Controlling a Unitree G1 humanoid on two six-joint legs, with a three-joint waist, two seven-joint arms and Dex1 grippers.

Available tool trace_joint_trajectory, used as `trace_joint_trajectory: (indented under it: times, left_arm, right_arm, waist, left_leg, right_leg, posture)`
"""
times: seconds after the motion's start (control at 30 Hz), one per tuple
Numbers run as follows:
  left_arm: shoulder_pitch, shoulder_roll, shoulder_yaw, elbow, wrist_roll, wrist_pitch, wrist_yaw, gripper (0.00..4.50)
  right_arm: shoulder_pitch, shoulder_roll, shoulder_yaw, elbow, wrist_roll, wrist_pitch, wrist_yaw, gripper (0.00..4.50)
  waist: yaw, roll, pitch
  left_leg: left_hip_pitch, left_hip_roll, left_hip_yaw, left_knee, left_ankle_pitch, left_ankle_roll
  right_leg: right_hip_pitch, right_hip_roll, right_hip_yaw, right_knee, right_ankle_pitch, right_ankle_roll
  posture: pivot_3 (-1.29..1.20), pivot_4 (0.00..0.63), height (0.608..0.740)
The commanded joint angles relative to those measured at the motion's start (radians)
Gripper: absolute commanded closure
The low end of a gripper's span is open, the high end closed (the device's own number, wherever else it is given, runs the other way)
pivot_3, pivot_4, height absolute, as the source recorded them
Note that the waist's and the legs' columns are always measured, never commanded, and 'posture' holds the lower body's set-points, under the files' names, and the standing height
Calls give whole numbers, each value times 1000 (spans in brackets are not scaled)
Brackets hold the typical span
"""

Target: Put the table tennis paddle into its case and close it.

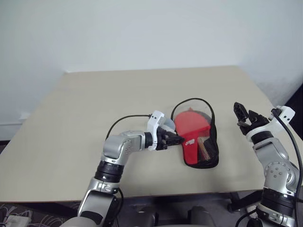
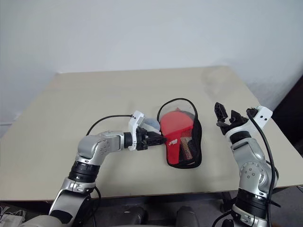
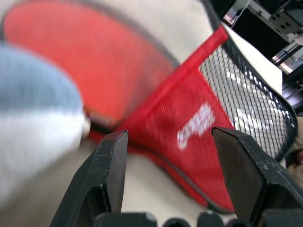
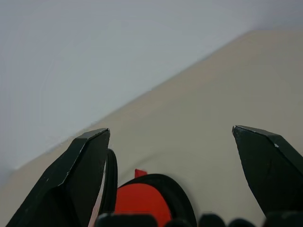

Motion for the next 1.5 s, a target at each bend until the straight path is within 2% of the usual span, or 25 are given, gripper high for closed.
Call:
trace_joint_trajectory:
  times: [0.03,0.23,0.37,0.5,0.73,0.93,1.03,1.23,1.37,1.47,1.5]
  left_arm:
    - [-21,-52,-6,3,-23,20,39,1539]
    - [-114,-221,28,230,-6,24,147,1539]
    - [-164,-276,51,357,0,14,185,1539]
    - [-165,-267,18,355,4,14,167,1539]
    - [-152,-198,107,275,-58,105,171,1539]
    - [-113,-98,203,173,-122,272,197,1539]
    - [-108,-77,225,185,-123,295,202,1539]
    - [-127,-170,233,239,-134,309,229,1539]
    - [-119,-208,168,227,-110,245,219,1539]
    - [-115,-220,174,235,-119,241,225,1046]
    - [-115,-224,180,239,-117,244,236,707]
  right_arm:
    - [-47,-15,13,-16,11,-22,17,20]
    - [-64,-13,30,15,-10,-43,16,20]
    - [-65,-9,42,24,-16,-45,13,20]
    - [-68,-16,60,38,-36,-59,24,20]
    - [-90,-17,73,71,-47,-85,34,20]
    - [-96,-10,77,82,-52,-92,39,20]
    - [-90,-9,80,80,-52,-92,39,20]
    - [-82,-11,81,81,-56,-95,36,20]
    - [-78,-16,80,76,-58,-91,32,20]
    - [-72,-20,77,68,-60,-87,30,0]
    - [-70,-22,75,66,-61,-86,29,0]
  waist:
    - [2,0,0]
    - [3,0,0]
    - [3,0,0]
    - [1,0,0]
    - [-4,0,0]
    - [-23,0,0]
    - [-22,0,0]
    - [-21,0,0]
    - [-23,0,0]
    - [-23,0,0]
    - [-23,0,0]
  left_leg:
    - [0,0,0,0,0,0]
    - [-1,-1,0,1,0,0]
    - [-1,-1,0,1,0,0]
    - [-1,-1,0,1,0,0]
    - [-1,0,0,1,0,0]
    - [-1,0,0,0,0,0]
    - [-1,0,0,0,0,0]
    - [-1,-1,-1,1,0,0]
    - [-1,-1,0,1,0,0]
    - [-1,-1,0,1,0,0]
    - [-1,-1,0,1,0,0]
  right_leg:
    - [0,0,0,0,0,0]
    - [1,0,0,-1,0,0]
    - [1,0,0,-1,0,0]
    - [1,0,0,-1,0,0]
    - [0,0,0,-1,0,0]
    - [0,0,0,-1,0,0]
    - [0,0,0,-1,0,0]
    - [1,0,0,-1,0,0]
    - [0,0,0,-2,0,0]
    - [0,0,0,-2,0,0]
    - [0,0,0,-2,0,0]
  posture:
    - [0,0,740]
    - [0,0,740]
    - [0,0,740]
    - [0,0,740]
    - [0,0,740]
    - [0,0,740]
    - [0,0,740]
    - [0,0,740]
    - [0,0,740]
    - [0,0,740]
    - [0,0,740]
